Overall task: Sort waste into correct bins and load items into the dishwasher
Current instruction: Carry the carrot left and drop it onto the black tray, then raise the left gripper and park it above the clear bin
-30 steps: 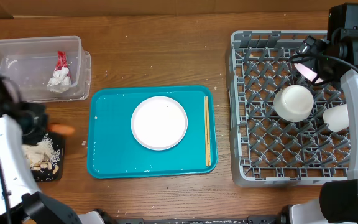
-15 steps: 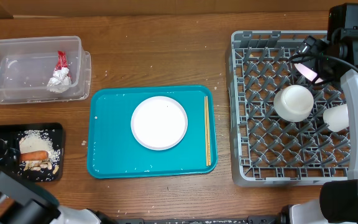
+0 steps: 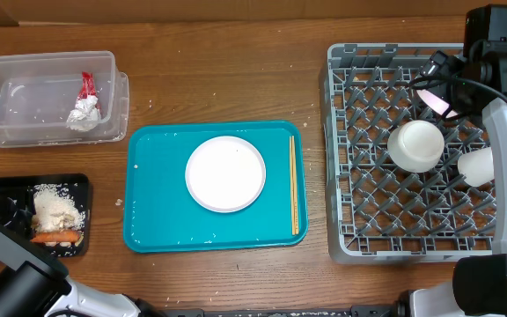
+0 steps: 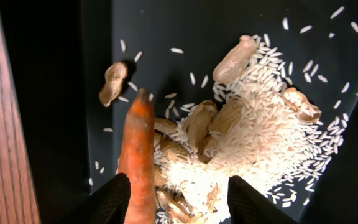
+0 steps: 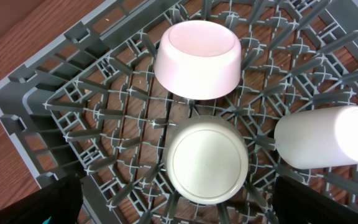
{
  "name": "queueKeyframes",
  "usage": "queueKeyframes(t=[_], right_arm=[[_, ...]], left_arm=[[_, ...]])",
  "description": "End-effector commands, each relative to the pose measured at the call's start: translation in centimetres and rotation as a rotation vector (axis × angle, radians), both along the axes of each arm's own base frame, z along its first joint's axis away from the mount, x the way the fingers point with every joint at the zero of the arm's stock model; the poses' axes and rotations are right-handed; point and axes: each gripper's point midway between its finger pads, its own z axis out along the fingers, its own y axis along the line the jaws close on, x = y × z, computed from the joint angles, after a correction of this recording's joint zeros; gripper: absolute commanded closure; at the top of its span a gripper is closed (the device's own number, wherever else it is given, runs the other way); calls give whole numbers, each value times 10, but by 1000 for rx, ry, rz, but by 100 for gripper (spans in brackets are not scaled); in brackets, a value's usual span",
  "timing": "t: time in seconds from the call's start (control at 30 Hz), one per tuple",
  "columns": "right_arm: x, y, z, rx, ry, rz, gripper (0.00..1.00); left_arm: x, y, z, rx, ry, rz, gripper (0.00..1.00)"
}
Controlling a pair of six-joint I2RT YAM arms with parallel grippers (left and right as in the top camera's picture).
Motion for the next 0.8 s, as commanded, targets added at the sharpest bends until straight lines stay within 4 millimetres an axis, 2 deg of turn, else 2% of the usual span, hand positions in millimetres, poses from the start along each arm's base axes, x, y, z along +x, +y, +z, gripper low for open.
queueKeyframes(t=[0.0,0.07,0.1,0.17,0.3,0.47,0.6,0.67,0.7,0.77], right_arm=[[0,-2,14,-15,-42,-6,0],[0,-2,15,-15,-43,-6,0],[0,-2,14,-15,-42,-6,0],[0,-2,15,-15,-43,-6,0],[0,-2,15,-15,-43,-6,0],[0,-2,15,-15,-43,-6,0],[0,-2,15,-15,-43,-6,0],[0,-2,15,-15,-43,-6,0],[0,-2,15,-15,-43,-6,0],[0,-2,14,-15,-42,-6,0]], left_arm=[[8,3,4,-4,-35,-40,47],[21,-1,11,-32,-102,-80,48],[34,-5,20,-57,-172,-111,49],[47,-9,35,-76,-247,-143,50],[63,-15,75,-81,-360,-191,49],[70,-31,136,-24,-484,-281,49],[73,-55,178,40,-574,-396,46],[75,-73,195,62,-599,-456,11],[77,-89,200,54,-603,-491,0],[81,-109,201,16,-606,-536,0]])
